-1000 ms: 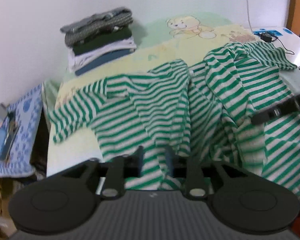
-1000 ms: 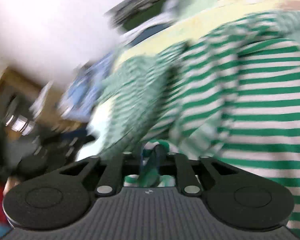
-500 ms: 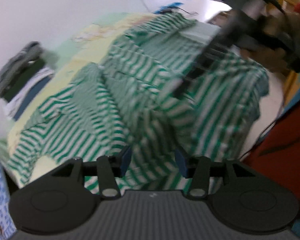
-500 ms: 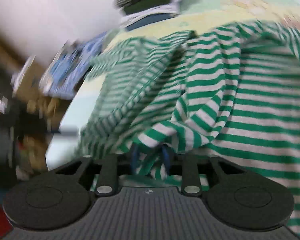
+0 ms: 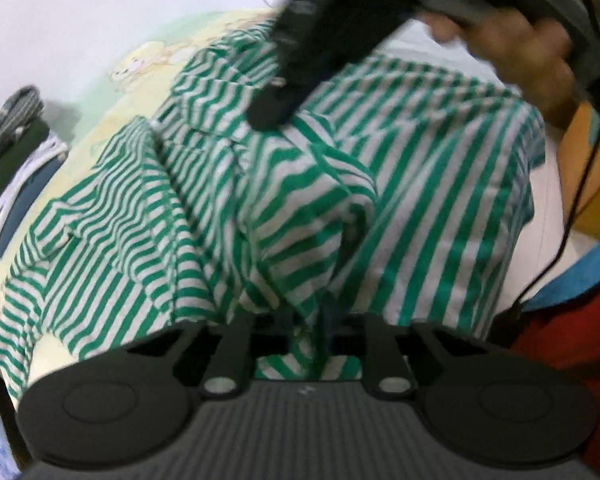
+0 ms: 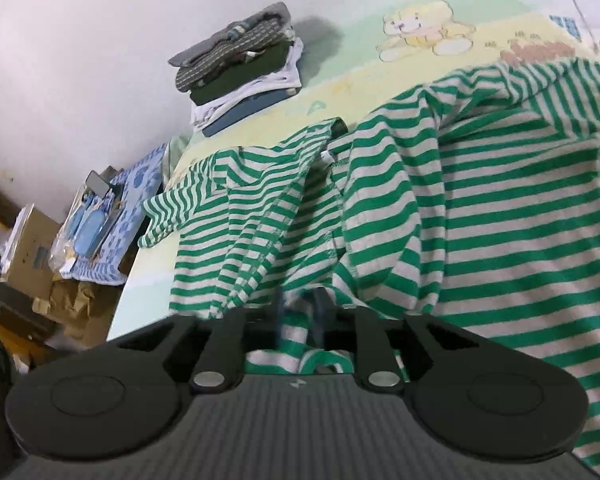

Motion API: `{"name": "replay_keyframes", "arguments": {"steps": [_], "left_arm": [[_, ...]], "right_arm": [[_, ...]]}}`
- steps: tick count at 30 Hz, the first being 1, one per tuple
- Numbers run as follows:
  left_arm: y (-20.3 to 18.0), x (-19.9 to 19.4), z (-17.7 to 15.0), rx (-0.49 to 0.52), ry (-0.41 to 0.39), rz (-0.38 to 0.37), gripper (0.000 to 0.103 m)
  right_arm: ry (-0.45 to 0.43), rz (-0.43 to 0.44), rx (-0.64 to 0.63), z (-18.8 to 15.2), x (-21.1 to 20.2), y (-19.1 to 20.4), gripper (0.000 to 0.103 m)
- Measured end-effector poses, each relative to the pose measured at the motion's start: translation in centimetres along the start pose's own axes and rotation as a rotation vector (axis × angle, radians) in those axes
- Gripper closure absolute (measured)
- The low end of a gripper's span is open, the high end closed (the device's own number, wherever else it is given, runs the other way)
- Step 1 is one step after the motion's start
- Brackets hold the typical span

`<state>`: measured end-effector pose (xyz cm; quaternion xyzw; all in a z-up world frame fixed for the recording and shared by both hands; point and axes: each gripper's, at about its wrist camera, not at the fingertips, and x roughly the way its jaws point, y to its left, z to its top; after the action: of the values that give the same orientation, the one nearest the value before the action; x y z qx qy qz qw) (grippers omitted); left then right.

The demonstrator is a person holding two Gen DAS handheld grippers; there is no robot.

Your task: Fold clothes

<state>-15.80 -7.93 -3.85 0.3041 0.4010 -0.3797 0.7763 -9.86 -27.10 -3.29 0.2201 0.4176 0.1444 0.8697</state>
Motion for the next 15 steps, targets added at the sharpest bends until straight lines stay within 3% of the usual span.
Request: {"name": "replay_keyframes", "arguments": {"steps": [4, 8, 13, 15], "left_arm": [[1.6, -2.7, 0.5, -0.066, -0.06, 0.02, 0.095], [2.3, -6.1, 2.0, -0.096, -0.124, 0.066, 0.095], [2.7, -10.2, 4.2, -0.126, -0.198, 0.066, 0.095], [2.9, -11.3, 4.7, -0.137, -0.215, 0.07, 0.095]], "right_arm": [[0.035, 0.011, -0.167, -1.6, -2.6, -0.1, 0.075], [0.119, 0.013, -0.344, -4.5, -2.8, 0.3, 0.064], [0.083, 0.03, -0.454, -6.0, -1.9, 1.4, 0.063], [0.072, 0.054, -0.477, -6.0, -2.0, 1.6, 0.089]]}}
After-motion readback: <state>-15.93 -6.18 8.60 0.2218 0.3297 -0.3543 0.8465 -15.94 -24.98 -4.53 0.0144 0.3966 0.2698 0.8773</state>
